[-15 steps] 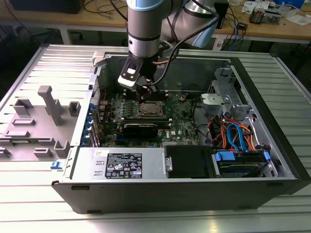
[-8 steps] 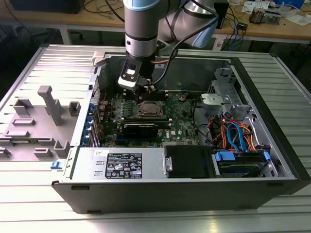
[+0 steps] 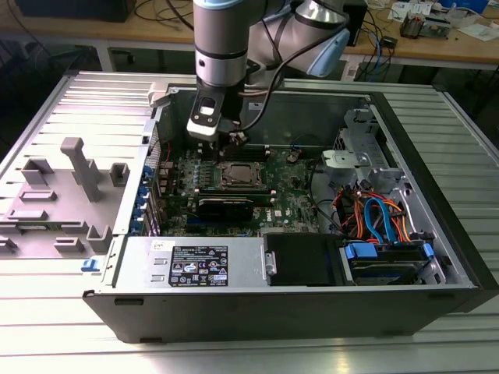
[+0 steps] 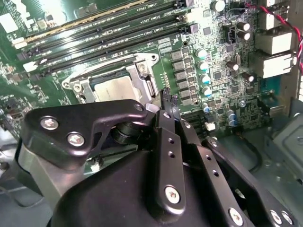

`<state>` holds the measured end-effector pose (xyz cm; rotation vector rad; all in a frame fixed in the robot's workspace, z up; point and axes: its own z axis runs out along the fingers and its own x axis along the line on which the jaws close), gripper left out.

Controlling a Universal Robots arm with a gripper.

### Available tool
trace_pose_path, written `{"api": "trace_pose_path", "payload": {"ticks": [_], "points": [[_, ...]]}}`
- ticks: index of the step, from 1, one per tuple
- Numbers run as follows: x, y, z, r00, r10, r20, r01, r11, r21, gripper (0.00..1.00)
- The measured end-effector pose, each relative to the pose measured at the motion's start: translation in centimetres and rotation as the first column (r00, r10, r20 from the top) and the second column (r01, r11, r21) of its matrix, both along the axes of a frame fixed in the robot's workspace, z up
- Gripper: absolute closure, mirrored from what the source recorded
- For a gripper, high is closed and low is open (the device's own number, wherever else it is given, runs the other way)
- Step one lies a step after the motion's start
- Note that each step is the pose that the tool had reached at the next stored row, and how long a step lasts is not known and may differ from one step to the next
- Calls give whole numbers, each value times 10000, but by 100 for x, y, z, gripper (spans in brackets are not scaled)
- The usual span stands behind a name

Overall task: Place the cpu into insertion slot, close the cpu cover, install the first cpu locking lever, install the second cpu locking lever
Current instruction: 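Install the first cpu locking lever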

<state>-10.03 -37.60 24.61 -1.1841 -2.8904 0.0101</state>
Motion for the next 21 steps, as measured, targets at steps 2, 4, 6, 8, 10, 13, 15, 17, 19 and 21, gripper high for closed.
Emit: {"api": "trace_pose_path", "payload": {"ticks": [2, 4, 6, 8, 10, 13, 15, 17, 19, 21], "points": [[0, 0, 3, 9988, 484, 1, -484, 9988, 2, 89], [0, 0, 4, 9949, 1011, 0, -1011, 9949, 1, 89], [0, 0, 4, 9898, 1427, 0, -1427, 9898, 2, 89], [0, 0, 4, 9833, 1820, 0, -1820, 9833, 1, 89], [0, 0, 3, 9765, 2156, 0, -2156, 9765, 1, 89], [0, -1, 2, 9663, 2576, 1, -2576, 9663, 3, 89], [0, -2, 2, 9661, 2580, 1, -2580, 9661, 4, 89], [0, -8, 2, 9660, 2586, 4, -2586, 9660, 13, 89], [0, -8, 2, 9660, 2587, 3, -2587, 9660, 13, 89], [0, -9, 2, 9660, 2587, 4, -2587, 9660, 14, 89]]}}
